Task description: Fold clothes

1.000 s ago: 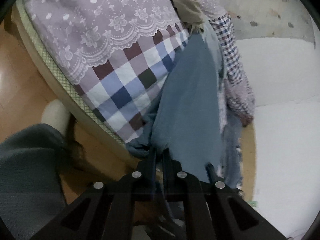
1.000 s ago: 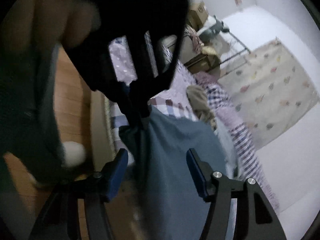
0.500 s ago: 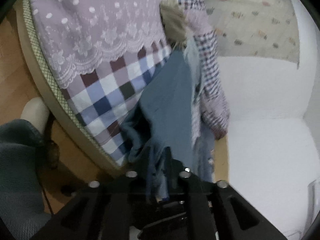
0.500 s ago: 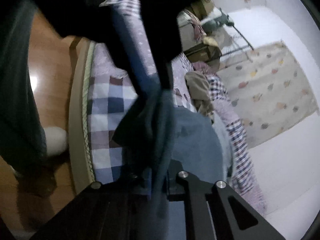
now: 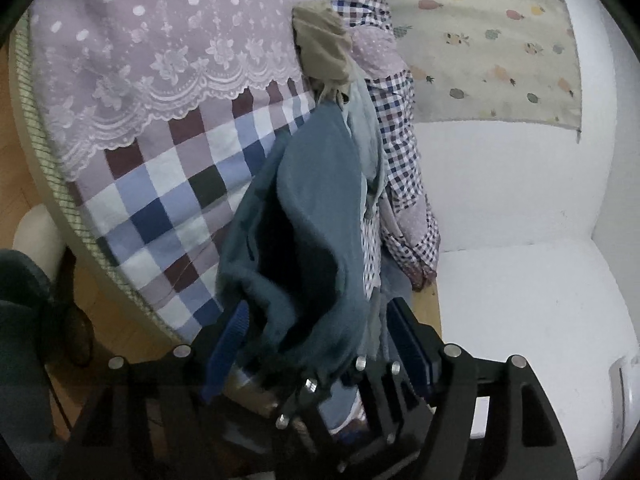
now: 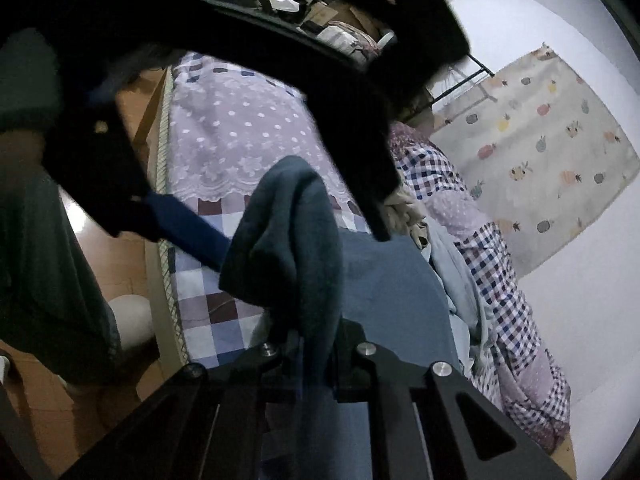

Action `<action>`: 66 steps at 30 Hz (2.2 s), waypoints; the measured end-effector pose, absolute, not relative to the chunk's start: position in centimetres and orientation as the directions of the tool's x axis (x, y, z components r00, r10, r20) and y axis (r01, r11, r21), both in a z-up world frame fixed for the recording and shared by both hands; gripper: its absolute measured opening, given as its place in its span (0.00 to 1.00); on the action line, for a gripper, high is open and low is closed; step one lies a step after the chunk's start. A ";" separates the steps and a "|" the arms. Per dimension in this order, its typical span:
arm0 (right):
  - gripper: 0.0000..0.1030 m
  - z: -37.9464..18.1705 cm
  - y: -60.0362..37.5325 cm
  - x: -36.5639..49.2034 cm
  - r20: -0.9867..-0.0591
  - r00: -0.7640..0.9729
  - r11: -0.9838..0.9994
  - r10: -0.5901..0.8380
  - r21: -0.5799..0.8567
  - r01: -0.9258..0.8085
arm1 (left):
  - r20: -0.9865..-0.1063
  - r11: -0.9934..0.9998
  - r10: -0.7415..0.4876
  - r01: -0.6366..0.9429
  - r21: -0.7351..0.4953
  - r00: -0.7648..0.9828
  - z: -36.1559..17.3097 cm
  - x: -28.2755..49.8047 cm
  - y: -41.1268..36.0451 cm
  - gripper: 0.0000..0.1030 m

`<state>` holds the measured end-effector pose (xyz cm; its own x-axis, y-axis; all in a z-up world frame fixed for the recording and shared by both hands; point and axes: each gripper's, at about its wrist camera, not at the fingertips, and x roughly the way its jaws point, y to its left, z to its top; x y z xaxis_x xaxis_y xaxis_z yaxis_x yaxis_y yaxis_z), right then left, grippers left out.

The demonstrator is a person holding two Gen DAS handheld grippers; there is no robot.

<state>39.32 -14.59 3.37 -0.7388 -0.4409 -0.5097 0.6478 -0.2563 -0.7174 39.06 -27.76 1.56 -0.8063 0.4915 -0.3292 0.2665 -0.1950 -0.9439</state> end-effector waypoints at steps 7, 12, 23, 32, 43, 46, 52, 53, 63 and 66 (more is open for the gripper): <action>0.07 3.7 -14.4 39.4 -0.500 -0.736 -0.290 -0.456 -0.699 0.654 | -0.374 -0.230 0.549 0.295 -0.927 -0.747 0.4 36.4 -26.5 0.73; 0.07 4.2 -14.0 39.1 -0.498 -0.719 -0.305 -0.484 -0.675 0.672 | -0.360 -0.221 0.569 0.285 -0.933 -0.739 0.0 34.8 -26.4 0.73; 0.13 4.4 -12.8 39.4 -0.484 -0.722 -0.291 -0.495 -0.690 0.663 | -0.361 -0.227 0.564 0.281 -0.932 -0.742 -0.3 33.7 -26.6 0.10; 0.54 0.8 -10.6 40.0 -0.355 -0.858 -0.361 -0.371 -0.796 0.485 | -0.335 -0.242 0.575 0.236 -0.941 -0.747 1.2 33.9 -26.6 0.08; 0.62 -1.1 -5.0 36.9 -0.259 -0.952 -0.416 -0.163 -0.857 0.305 | -0.327 -0.261 0.579 0.210 -0.942 -0.747 3.4 33.7 -27.2 0.07; 0.62 -1.7 -2.0 36.5 -0.258 -0.959 -0.390 -0.114 -0.877 0.282 | -0.333 -0.267 0.571 0.215 -0.940 -0.750 3.7 33.8 -27.0 0.07; 0.62 -1.8 5.1 33.6 -0.271 -0.961 -0.409 0.059 -0.884 0.225 | -0.334 -0.276 0.561 0.209 -0.938 -0.758 5.2 33.4 -27.4 0.06; 0.62 -1.6 6.1 33.2 -0.270 -0.960 -0.415 0.079 -0.884 0.215 | -0.336 -0.281 0.560 0.208 -0.937 -0.757 5.4 33.2 -27.4 0.06; 0.63 -0.5 10.5 34.4 -0.243 -0.970 -0.345 0.020 -0.912 0.221 | -0.347 -0.319 0.563 0.191 -0.929 -0.750 7.3 32.3 -27.5 0.04; 0.63 -1.4 9.9 35.0 -0.245 -0.970 -0.332 0.009 -0.915 0.228 | -0.335 -0.318 0.559 0.177 -0.931 -0.759 8.1 32.3 -27.8 0.03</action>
